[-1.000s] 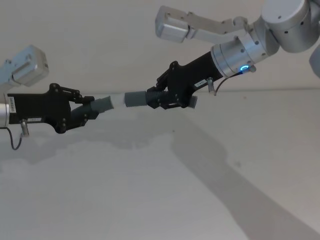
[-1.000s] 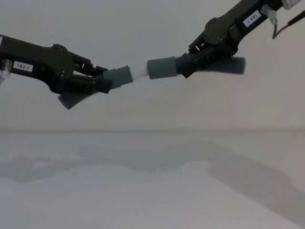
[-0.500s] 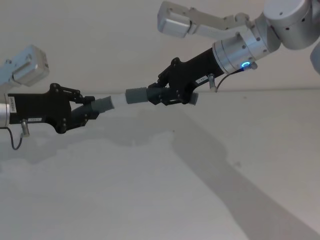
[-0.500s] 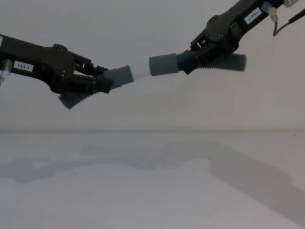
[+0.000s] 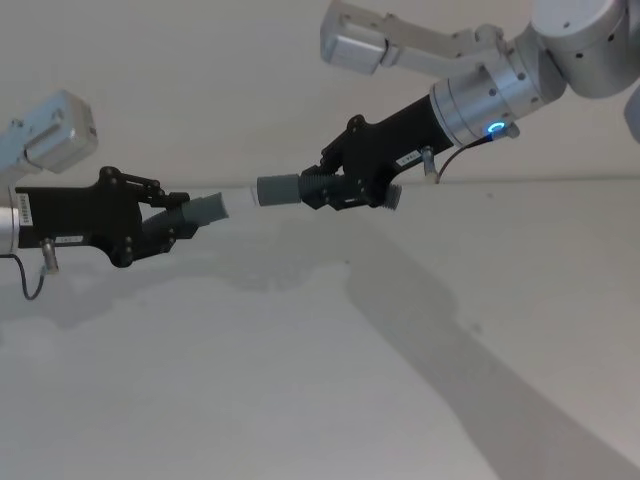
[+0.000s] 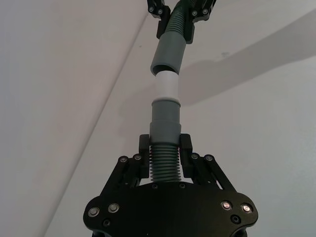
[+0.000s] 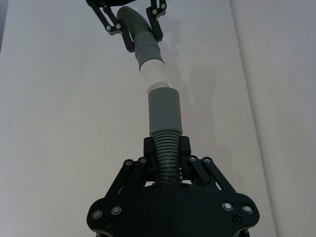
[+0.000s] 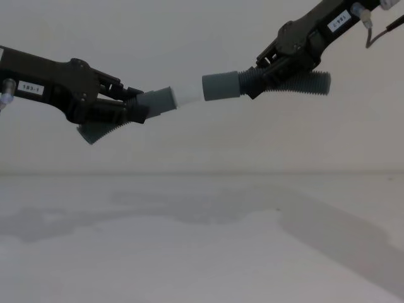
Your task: Use both hands to pick up one end of the pipe from the table, align the ends, and insert them.
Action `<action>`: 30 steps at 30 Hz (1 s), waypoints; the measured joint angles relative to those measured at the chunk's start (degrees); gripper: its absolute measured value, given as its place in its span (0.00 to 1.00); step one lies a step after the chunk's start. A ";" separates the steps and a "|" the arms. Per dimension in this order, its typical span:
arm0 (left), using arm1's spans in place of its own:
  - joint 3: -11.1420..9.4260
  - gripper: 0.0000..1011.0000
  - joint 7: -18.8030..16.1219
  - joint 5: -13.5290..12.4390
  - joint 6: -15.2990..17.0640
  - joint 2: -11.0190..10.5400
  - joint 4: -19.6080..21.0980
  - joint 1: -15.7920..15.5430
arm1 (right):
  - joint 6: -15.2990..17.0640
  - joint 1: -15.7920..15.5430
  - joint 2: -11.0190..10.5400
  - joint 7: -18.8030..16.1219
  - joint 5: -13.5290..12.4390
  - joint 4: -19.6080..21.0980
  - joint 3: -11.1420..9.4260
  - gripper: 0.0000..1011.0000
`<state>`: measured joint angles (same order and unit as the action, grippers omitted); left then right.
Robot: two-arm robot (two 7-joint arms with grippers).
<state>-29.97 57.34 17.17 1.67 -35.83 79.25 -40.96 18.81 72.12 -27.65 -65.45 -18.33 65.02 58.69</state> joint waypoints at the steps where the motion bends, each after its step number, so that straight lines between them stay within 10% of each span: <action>1: 0.00 0.32 -0.01 -0.01 0.00 0.00 0.00 0.00 | 0.02 0.04 0.02 -0.09 -0.01 -0.04 0.08 0.26; 30: 0.00 0.32 -0.03 -0.01 0.00 0.00 0.00 0.00 | 0.62 0.68 0.68 -1.16 -0.30 -0.63 1.45 0.26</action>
<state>-29.97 57.31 17.15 1.67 -35.83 79.25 -40.96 19.43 72.81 -26.96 -66.61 -18.64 64.39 60.15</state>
